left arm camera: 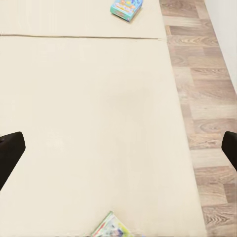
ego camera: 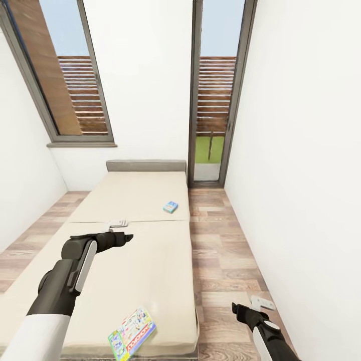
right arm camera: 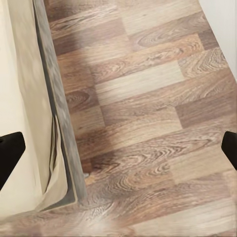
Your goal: Put all the toys in the child's room - the three board games (two on the bed and one on the table), the two jigsaw puzzles on the table, and the tennis ball on the table - inside the toy box on the table in the child's room.
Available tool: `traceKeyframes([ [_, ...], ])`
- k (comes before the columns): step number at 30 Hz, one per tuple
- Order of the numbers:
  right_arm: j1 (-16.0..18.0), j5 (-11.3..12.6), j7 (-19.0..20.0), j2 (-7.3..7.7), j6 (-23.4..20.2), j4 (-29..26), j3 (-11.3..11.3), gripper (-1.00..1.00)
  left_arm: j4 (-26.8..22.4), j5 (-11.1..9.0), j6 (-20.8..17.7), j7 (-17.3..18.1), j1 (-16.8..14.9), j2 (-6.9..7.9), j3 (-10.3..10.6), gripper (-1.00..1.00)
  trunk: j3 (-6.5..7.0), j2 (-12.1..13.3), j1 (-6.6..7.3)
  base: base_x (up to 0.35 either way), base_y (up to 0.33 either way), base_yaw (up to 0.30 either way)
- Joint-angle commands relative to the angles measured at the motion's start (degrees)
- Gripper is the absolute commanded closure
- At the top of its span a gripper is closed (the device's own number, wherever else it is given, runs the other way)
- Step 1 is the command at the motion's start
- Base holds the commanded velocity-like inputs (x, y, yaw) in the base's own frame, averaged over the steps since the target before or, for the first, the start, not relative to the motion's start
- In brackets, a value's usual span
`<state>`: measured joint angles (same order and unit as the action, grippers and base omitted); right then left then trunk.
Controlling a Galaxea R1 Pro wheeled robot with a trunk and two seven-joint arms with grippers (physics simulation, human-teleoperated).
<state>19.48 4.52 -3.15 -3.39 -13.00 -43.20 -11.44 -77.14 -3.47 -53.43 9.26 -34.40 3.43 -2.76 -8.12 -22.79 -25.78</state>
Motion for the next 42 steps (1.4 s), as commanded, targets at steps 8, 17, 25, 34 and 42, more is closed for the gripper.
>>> traceKeyframes([
  [8, 0.03, 0.49, -0.19, -0.04, -0.28, -0.13, -0.08, -1.0, -0.04, -0.34, -0.36, -0.03, -0.05, 0.0, -0.03, -1.0, -0.1, -0.13, -0.01, -0.318, 0.0, 0.002],
  [17, 0.03, 0.55, -0.12, -0.04, -0.27, -0.16, -0.07, -1.0, -0.07, -0.31, -0.36, -0.03, -0.05, 0.01, -0.05, -1.0, -0.1, -0.13, -0.01, -0.289, 0.014, 0.0],
  [25, 0.03, 0.58, -0.11, -0.15, -0.27, -0.29, -0.01, -1.0, -0.05, -0.37, -0.37, -0.03, -0.05, 0.07, -0.05, -1.0, -0.1, -0.13, -0.01, -0.169, 0.192, 0.001],
  [34, 0.03, 0.5, -0.1, -0.2, -0.31, -0.31, 0.05, -1.0, -0.05, -0.39, -0.38, -0.03, -0.05, 0.07, -0.05, -1.0, -0.1, -0.13, -0.01, -0.142, 0.257, 0.126],
  [42, 0.03, 0.52, -0.1, -0.14, -0.28, -0.4, 0.02, -1.0, -0.04, -0.38, -0.36, -0.03, -0.05, 0.07, -0.05, -1.0, -0.13, -0.13, -0.01, -0.053, 0.266, 0.071],
])
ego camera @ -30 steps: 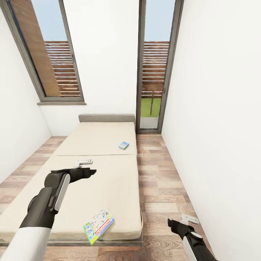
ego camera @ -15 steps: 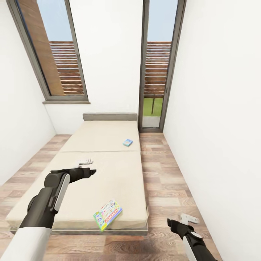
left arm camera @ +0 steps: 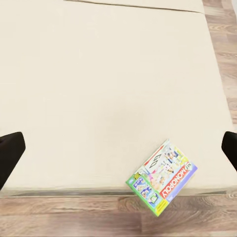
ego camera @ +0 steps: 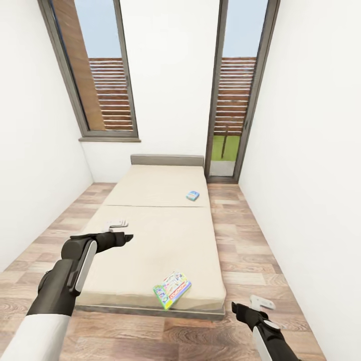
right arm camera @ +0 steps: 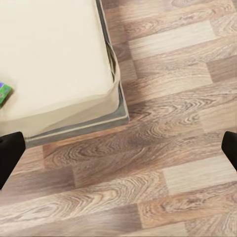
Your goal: Put all the toys in the child's room - the three board games (two on the bed and one on the table), the two jigsaw puzzles on the table, and the tennis ball on the table - inside the toy box on the table in the child's room.
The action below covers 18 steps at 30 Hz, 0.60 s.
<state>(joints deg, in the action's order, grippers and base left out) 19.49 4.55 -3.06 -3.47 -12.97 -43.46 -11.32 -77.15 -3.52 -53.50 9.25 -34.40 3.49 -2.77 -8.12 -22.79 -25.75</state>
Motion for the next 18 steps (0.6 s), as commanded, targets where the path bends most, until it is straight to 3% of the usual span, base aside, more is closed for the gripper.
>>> traceKeyframes([
  [1, 0.03, 0.48, -0.2, -0.05, -0.31, -0.16, -0.1, -1.0, -0.04, -0.34, -0.27, -0.03, -0.05, 0.02, -0.05, -1.0, -0.13, -0.13, -0.03, -0.013, 0.267, 0.017],
  [10, 0.03, 0.41, -0.27, -0.18, -0.31, -0.16, -0.08, -1.0, -0.06, -0.32, 0.12, -0.03, -0.05, 0.02, -0.05, -1.0, 0.17, -0.13, -0.03, -0.002, 0.269, 0.057],
  [18, 0.03, 0.52, -0.22, -0.06, -0.31, -0.22, -0.1, -1.0, -0.06, -0.33, 0.31, -0.03, 0.0, 0.01, -0.05, -1.0, 0.31, -0.13, -0.03, 0.091, 0.218, 0.034],
])
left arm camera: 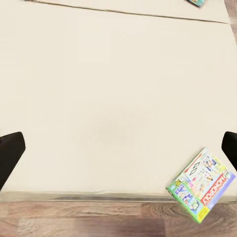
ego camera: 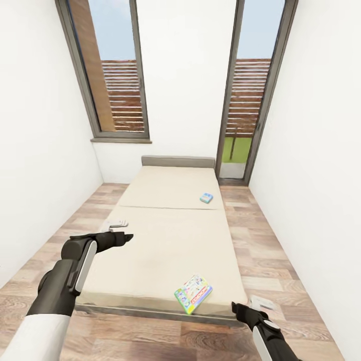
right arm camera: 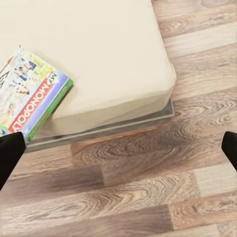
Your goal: Put all the toys in the child's room - the three board games (two on the bed and one on the table), the two jigsaw puzzles on the table, and the tennis ball on the table - inside the toy box on the table in the child's room.
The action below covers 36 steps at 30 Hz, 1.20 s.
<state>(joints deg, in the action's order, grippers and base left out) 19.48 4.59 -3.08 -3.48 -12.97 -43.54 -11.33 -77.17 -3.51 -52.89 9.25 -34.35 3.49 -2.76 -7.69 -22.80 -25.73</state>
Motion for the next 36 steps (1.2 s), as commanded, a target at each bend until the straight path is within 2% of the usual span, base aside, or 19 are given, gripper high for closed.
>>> traceKeyframes([
  [1, 0.03, 0.49, -0.21, -0.04, -0.3, -0.13, -0.09, -1.0, -0.03, -0.34, -0.3, -0.02, -0.05, -0.01, -0.05, -1.0, -0.12, -0.12, -0.05, 0.129, 0.144, 0.008],
  [20, 0.03, 0.62, -0.17, 0.01, -0.3, -0.14, -0.18, -1.0, -0.03, -0.32, -0.25, -0.02, -0.02, 0.03, -0.05, -1.0, -0.02, -0.12, -0.05, 0.137, 0.208, 0.001],
  [31, 0.03, 0.61, -0.17, 0.05, -0.3, -0.02, -0.23, -1.0, -0.01, -0.34, -0.28, -0.02, -0.02, 0.03, -0.05, -1.0, -0.02, -0.12, -0.05, 0.022, 0.295, 0.0],
  [36, 0.03, 0.57, -0.17, 0.05, -0.34, 0.11, -0.45, -1.0, -0.01, -0.35, -0.28, -0.06, -0.02, 0.0, 0.01, -1.0, -0.02, -0.12, -0.05, 0.001, 0.087, 0.0],
])
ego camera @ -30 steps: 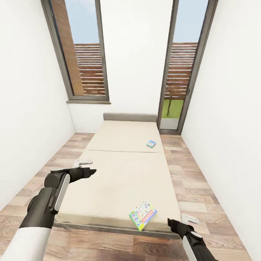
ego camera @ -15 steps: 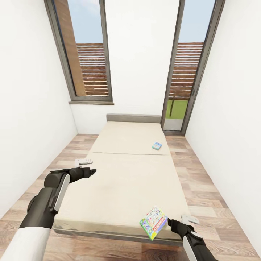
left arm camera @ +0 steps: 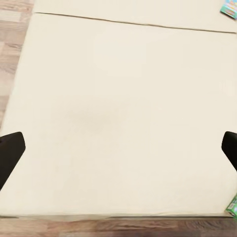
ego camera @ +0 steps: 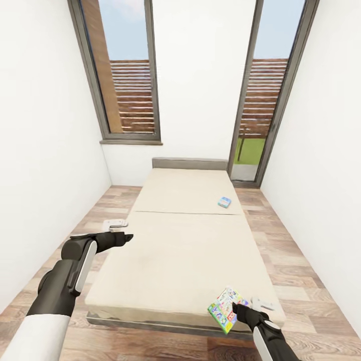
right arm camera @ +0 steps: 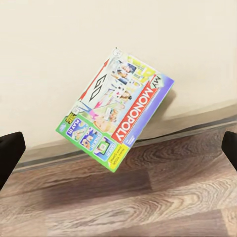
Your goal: Put all the toys in the child's room - the three board games (two on the bed and one on the table), the two jigsaw puzzles on the table, and the tennis ball on the table - inside the toy box on the table in the child's room.
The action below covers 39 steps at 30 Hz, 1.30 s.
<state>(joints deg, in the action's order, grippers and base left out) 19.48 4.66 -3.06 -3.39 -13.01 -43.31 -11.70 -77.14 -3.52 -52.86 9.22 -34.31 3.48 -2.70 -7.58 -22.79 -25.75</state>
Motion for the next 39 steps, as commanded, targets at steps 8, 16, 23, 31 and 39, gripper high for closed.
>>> traceKeyframes([
  [8, 0.03, 0.53, -0.2, -0.04, -0.26, -0.11, -0.13, -1.0, -0.05, -0.27, -0.31, -0.03, -0.05, 0.03, -0.09, -1.0, -0.13, -0.13, -0.04, 0.0, 0.014, 0.0],
  [16, 0.03, 0.45, -0.2, 0.0, 0.67, -0.1, -0.25, -1.0, -0.06, -0.26, -0.37, -0.03, -0.06, 0.03, -0.08, -1.0, -0.13, -0.13, -0.04, 0.0, 0.094, 0.0],
  [23, -0.62, 0.81, -0.54, -0.35, 3.01, 0.94, -0.6, -1.0, 0.01, -0.59, -1.07, 0.66, 0.03, -0.63, 0.67, -1.0, -0.13, -0.13, -0.04, 0.0, 0.032, 0.0],
  [31, -0.82, -1.32, -2.59, -0.13, 4.16, 2.7, -0.73, -1.0, 0.26, 0.22, -1.43, -0.13, 0.08, -1.32, 1.15, -1.0, -0.13, -0.13, -0.04, 0.0, 0.0, 0.0],
  [39, -1.06, -1.84, -2.9, 0.65, 6.11, 5.28, -0.77, -1.0, 0.31, 0.42, -2.78, -0.32, 0.12, -1.77, 1.28, -1.0, -0.13, -0.13, -0.04, 0.0, 0.0, 0.0],
])
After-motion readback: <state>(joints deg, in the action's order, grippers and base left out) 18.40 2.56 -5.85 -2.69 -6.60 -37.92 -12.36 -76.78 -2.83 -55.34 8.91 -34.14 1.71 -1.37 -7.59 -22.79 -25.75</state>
